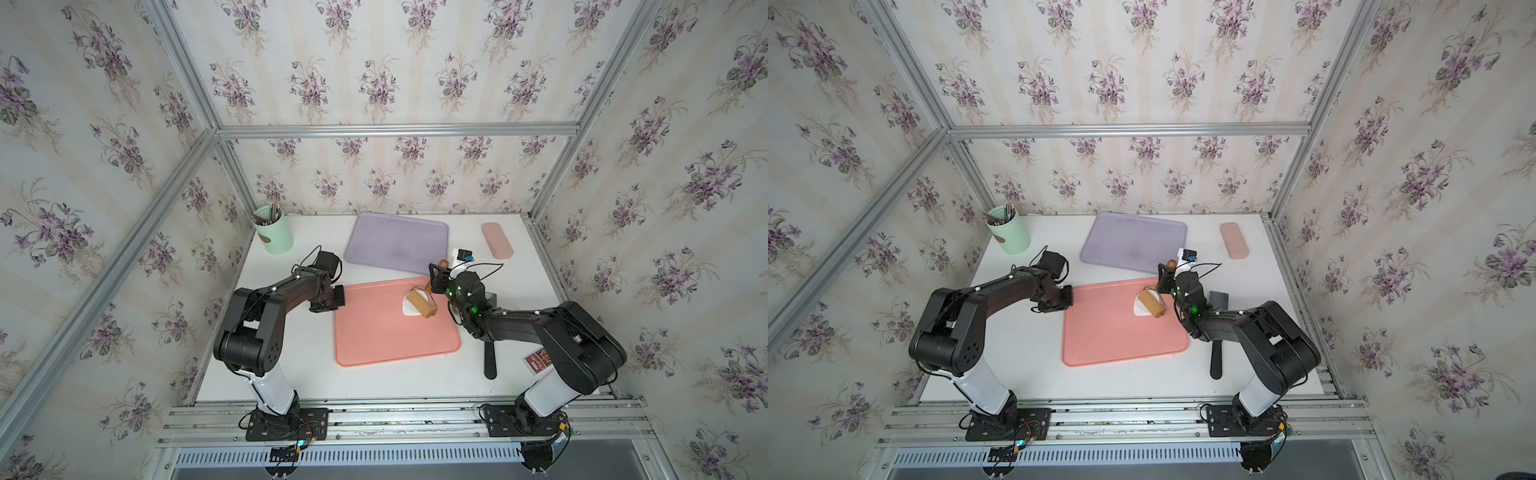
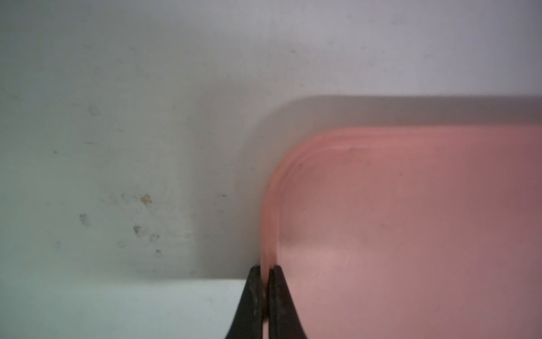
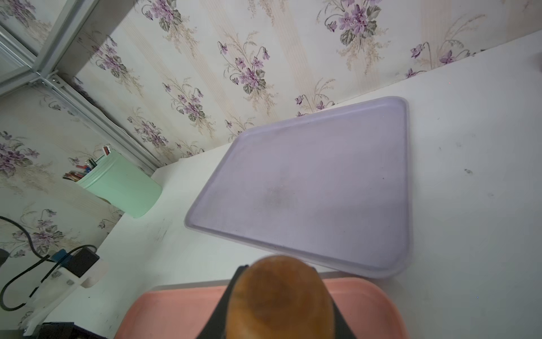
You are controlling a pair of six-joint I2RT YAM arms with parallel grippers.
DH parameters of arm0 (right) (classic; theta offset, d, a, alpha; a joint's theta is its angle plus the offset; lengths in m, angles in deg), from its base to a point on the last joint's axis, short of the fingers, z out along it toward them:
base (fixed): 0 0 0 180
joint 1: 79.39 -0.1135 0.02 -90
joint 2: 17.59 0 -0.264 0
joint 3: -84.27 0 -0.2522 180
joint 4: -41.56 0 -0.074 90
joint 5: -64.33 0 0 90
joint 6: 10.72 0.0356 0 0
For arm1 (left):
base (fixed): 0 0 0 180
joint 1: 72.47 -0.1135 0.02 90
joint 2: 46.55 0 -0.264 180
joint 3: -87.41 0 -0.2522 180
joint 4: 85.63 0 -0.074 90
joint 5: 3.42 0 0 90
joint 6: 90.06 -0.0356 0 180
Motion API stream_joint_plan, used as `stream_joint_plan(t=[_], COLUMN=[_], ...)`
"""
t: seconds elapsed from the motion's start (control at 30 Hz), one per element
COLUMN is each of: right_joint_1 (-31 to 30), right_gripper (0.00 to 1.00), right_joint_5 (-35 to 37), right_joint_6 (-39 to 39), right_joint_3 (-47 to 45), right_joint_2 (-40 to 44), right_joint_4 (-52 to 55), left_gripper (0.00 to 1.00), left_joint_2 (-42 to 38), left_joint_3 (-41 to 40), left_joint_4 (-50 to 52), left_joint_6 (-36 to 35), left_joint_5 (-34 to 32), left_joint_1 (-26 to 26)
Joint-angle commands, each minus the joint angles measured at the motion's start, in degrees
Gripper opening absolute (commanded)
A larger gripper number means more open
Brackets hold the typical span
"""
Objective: Roll out the dumpling wrappers from the dough
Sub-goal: Flatten out the dough on the work surface.
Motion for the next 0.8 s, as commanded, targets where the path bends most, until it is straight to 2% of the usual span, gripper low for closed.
stream_joint_plan(t=[0.0,0.23,0.3,0.43,0.57,0.67,0.77], right_joint_1=[-1.5,-9.1,-9.0,-6.3,-2.2,-1.0,-1.0], right_gripper=[0.00,0.00,0.00,0.00,0.00,0.00,0.00], right_joint_5=[1.6,3.2,2.6,-0.4,-1.8,-1.9,-1.8], right_joint_6=[-2.9,-0.3,1.4,4.2,2.9,0.4,-0.8], right_joint_3=[-2.2,-2.5,-2.6,-2.4,-1.6,-0.1,-0.1], right_joint_2=[-2.9,-8.6,-7.9,0.6,6.6,5.8,1.8], right_joint_4=[-1.7,-5.0,-6.1,-3.0,1.3,3.7,1.0], left_gripper=[0.00,0.00,0.00,0.00,0.00,0.00,0.00], left_joint_2=[0.6,0.4,0.5,0.5,0.7,0.8,1.2], left_joint_3=[-0.2,-0.3,-0.4,-0.1,0.1,0.1,0.2], left_joint_4=[0.7,0.9,0.9,1.1,1.1,0.8,0.5], left_joint_6=[-0.8,-0.6,-0.6,-0.7,-1.0,-1.1,-1.1], left_joint_5=[-1.1,-1.0,-1.4,-2.0,-2.3,-2.3,-2.0], left_joint_1=[0.0,0.0,0.0,0.0,0.0,0.0,0.0])
